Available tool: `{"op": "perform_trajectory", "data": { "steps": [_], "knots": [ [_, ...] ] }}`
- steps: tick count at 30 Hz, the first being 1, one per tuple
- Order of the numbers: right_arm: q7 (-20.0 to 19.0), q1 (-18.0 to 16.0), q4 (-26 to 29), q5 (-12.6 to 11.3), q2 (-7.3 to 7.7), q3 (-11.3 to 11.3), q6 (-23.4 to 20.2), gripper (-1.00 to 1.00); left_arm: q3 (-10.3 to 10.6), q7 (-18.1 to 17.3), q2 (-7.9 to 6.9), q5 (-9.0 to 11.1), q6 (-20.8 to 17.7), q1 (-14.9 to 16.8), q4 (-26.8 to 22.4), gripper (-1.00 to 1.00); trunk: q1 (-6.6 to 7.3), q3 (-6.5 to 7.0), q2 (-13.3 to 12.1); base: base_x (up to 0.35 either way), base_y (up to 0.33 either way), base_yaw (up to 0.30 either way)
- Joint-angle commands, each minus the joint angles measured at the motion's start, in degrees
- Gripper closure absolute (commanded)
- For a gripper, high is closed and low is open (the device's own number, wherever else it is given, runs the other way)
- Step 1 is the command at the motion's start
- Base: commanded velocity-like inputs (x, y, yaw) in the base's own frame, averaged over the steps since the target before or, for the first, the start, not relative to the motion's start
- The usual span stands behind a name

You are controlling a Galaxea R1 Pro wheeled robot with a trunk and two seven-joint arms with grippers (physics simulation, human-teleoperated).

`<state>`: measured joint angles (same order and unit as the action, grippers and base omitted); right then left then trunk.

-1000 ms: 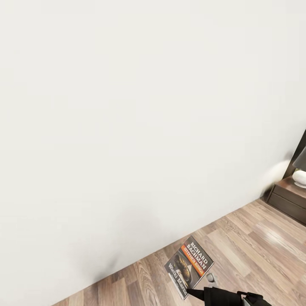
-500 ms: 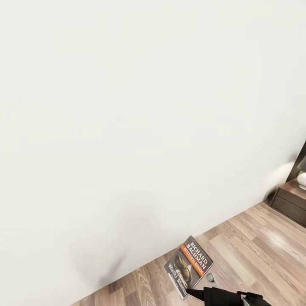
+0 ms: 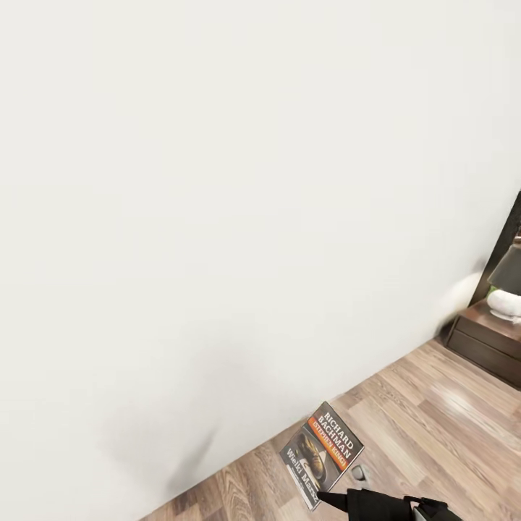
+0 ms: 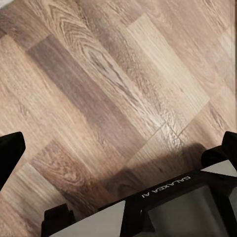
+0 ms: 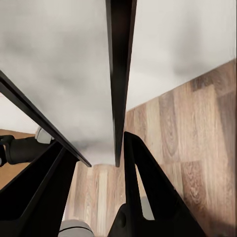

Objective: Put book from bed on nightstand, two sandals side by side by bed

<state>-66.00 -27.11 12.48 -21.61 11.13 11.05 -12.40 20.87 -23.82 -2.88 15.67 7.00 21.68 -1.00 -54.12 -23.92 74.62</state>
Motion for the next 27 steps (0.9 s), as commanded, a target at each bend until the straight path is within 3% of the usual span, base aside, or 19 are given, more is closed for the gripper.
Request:
{"op": "perform_trajectory", "data": {
  "steps": [1, 16, 20, 27],
  "knots": [
    [-0.1, 0.0, 0.0, -0.6, 0.03, 0.4, -0.6, 1.0, 0.5, -0.2, -0.02, 0.5, 0.2, 0.0, 0.0, -1.0, 0.0, -0.06, 0.0, 0.001, 0.0, -0.276],
    [0.1, 0.0, 0.0, -0.6, 0.04, 0.4, -0.5, 1.0, 0.5, -0.2, -0.02, 0.5, 0.2, 0.0, 0.0, -1.0, 0.0, -0.06, 0.0, 0.007, 0.0, -0.283],
    [0.1, 0.0, 0.0, -0.6, 0.04, 0.4, -0.5, 1.0, 0.5, -0.2, -0.02, 0.5, 0.2, 0.0, 0.0, -1.0, 0.0, -0.06, 0.0, 0.243, 0.0, -0.237],
    [0.1, 0.0, 0.0, -0.6, 0.04, 0.4, -0.5, 1.0, 0.5, -0.2, -0.02, 0.5, 0.2, 0.0, 0.0, -1.0, 0.0, -0.06, 0.0, 0.322, 0.0, -0.041]
  ]
}}
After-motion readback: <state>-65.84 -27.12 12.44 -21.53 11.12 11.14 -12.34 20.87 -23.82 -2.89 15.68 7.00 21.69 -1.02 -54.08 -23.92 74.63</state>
